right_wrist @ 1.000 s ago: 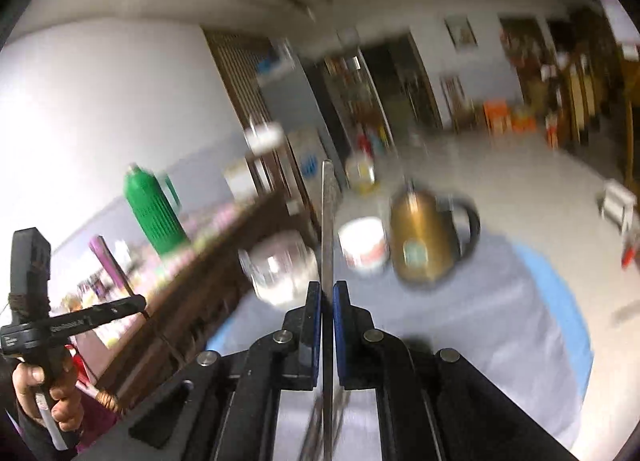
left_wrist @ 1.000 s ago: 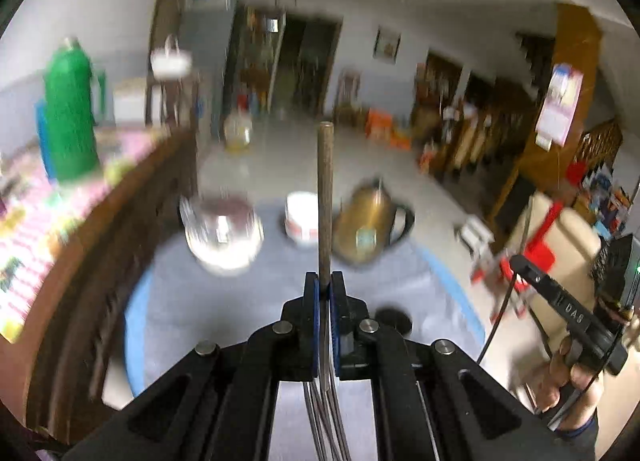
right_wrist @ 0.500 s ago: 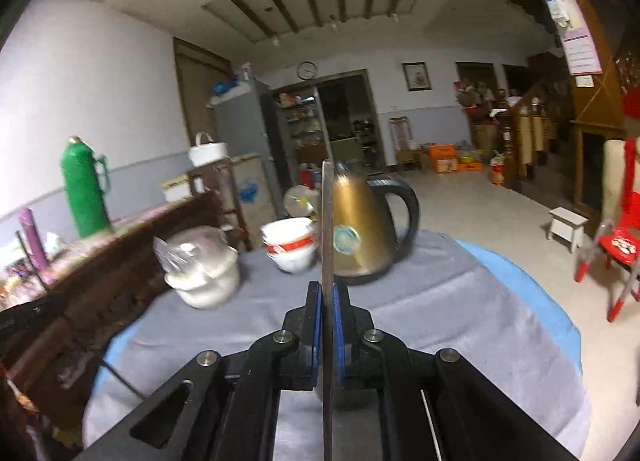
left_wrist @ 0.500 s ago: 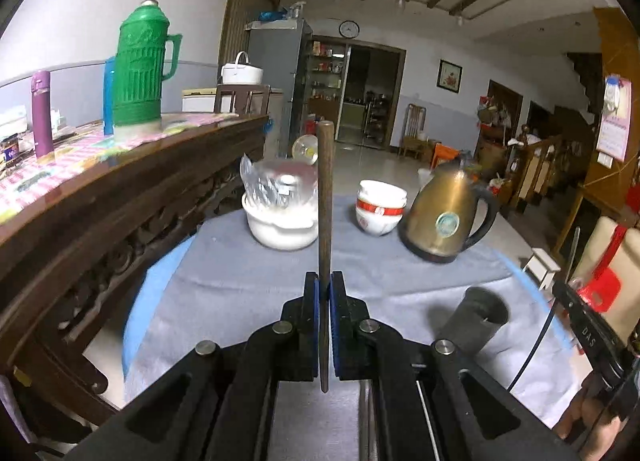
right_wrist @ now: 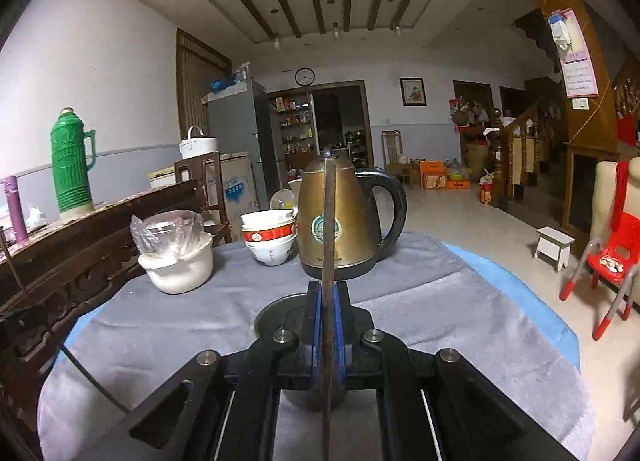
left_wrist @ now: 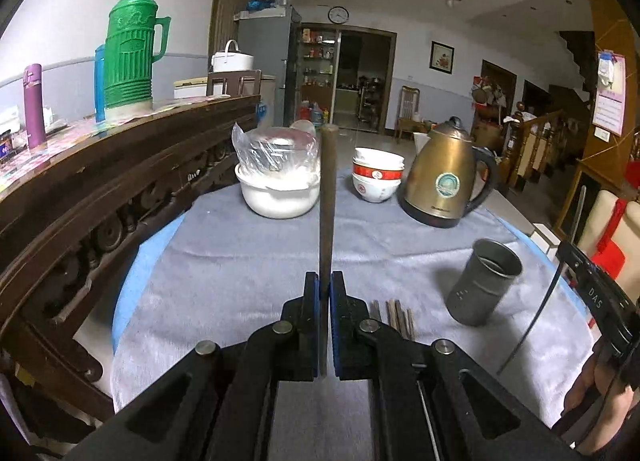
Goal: Organize utensils
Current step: 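Lift both held chopsticks and carry them above the grey utensil cup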
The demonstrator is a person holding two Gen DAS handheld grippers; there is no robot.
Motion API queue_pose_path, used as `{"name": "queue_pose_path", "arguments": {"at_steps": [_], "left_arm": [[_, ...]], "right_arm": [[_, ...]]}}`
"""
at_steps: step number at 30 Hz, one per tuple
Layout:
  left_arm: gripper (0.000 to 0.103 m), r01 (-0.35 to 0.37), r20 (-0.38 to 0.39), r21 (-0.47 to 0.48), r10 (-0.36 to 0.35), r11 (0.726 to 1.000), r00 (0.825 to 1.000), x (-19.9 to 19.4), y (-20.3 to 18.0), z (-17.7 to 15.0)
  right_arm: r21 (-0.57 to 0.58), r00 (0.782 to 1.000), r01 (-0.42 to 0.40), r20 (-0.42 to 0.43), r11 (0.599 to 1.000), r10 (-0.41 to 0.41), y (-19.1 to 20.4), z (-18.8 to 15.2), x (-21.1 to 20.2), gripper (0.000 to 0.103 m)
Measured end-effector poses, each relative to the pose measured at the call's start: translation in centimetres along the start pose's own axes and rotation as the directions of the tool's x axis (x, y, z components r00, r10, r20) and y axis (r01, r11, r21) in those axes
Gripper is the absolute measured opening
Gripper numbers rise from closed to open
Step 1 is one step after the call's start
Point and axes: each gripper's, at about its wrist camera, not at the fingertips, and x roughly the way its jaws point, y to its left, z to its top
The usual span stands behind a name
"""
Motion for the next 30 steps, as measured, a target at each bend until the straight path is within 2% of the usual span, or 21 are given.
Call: {"name": "queue_pose_path", "arguments": {"at_steps": [8, 14, 19, 24, 30], "left_arm": [[0.005, 0.041, -0.015, -0.036, -0.042, 0.999, 0.999, -2.1, 0.9, -1.0], [0.005, 0.081, 0.019, -0.069, -0.080, 0.994, 0.997, -3.9, 1.2, 0.9], [0.005, 0.149, 0.050, -0.121, -0.144, 0.981, 0.988, -5.3, 1.3, 2.7], [0.005, 0.243, 0.093, -0.147, -0.232, 0.959, 0.968, -5.9, -0.2, 5.4], [0.005, 0.332, 0.137, -0.121, -0.316, 0.935, 0.939, -4.9, -3.9, 9.0]], "right_arm": [[0.001, 0.999, -0.034, -0.001, 0.999, 0.034, -0.7, -0.9, -4.7, 0.006], [0.043, 0.998, -0.057, 0.022, 0.997, 0.056, -1.4, 0.7, -5.3, 0.006], [0.078, 0.994, -0.080, 0.077, 0.994, 0.074, -2.0, 2.7, -6.4, 0.006], [0.110, 0.987, -0.091, 0.146, 0.990, 0.075, -2.7, 4.9, -7.2, 0.006], [0.132, 0.974, -0.096, 0.217, 0.987, 0.066, -3.2, 7.7, -5.9, 0.007]]}}
